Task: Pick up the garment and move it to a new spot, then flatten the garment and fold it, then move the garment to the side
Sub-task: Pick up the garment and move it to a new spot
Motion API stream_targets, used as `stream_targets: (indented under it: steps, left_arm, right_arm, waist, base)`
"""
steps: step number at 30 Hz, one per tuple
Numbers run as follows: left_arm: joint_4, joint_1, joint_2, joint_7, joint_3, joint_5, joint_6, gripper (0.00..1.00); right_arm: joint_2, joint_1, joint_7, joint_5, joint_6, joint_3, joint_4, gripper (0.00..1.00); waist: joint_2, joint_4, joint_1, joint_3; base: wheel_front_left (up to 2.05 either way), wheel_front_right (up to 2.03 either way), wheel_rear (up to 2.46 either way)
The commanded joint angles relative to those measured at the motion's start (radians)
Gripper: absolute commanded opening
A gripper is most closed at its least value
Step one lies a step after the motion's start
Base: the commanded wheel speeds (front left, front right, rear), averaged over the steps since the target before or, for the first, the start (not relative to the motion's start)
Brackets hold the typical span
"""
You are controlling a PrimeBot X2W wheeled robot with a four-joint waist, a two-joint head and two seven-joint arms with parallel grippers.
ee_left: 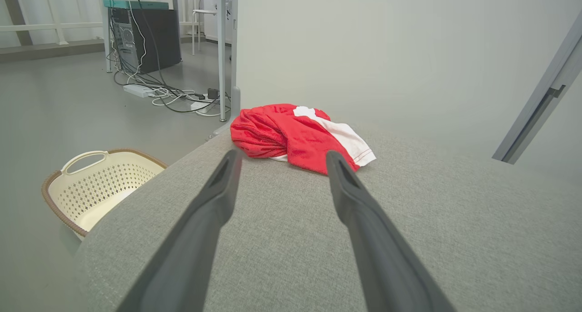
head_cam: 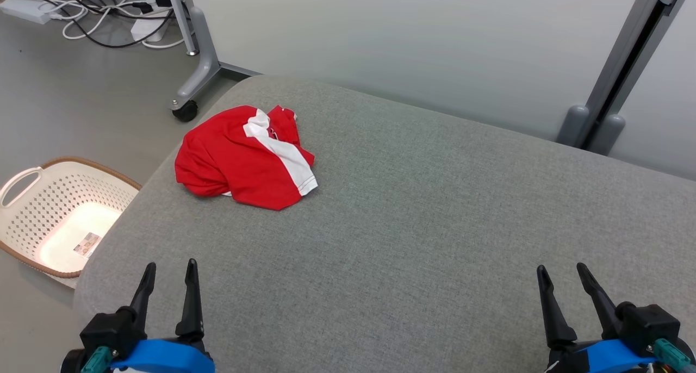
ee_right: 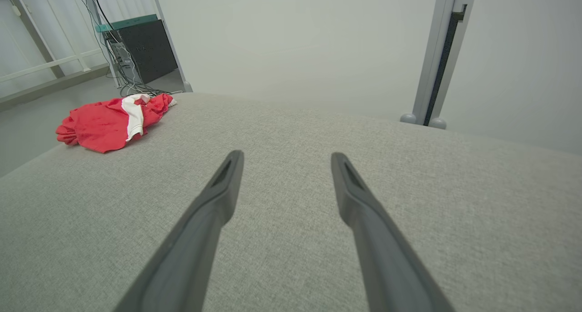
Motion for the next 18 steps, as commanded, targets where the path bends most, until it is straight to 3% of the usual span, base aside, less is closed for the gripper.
stream_targets:
  steps: [1,8,16,18]
  left_arm:
    - [-0.009,-0.028,0.015,0.015,-0.010,-0.004,-0.003,1.00]
    - [-0.067,-0.178,0.100,0.128,-0.004,-0.034,-0.013,1.00]
    - [-0.048,-0.392,0.259,0.356,0.065,-0.120,-0.009,1.00]
    - [-0.035,-0.418,0.276,0.377,0.081,-0.129,-0.003,1.00]
  right_arm:
    - [-0.004,-0.001,-0.001,-0.005,0.000,-0.001,-0.003,1.00]
    - [-0.018,-0.016,0.004,-0.021,0.000,0.005,-0.021,1.00]
    - [-0.055,-0.071,0.027,-0.026,0.000,0.063,-0.058,1.00]
    - [-0.060,-0.080,0.031,-0.028,0.000,0.072,-0.066,1.00]
  waist:
    - [0.0000,-0.002,-0.0001,0.003]
    - [0.0000,-0.027,-0.0001,0.034]
    - [0.0000,-0.121,-0.0001,0.132]
    - [0.0000,-0.136,-0.0001,0.153]
  base:
    - [0.00,0.00,0.00]
    - [0.00,0.00,0.00]
    - [0.00,0.00,0.00]
    - [0.00,0.00,0.00]
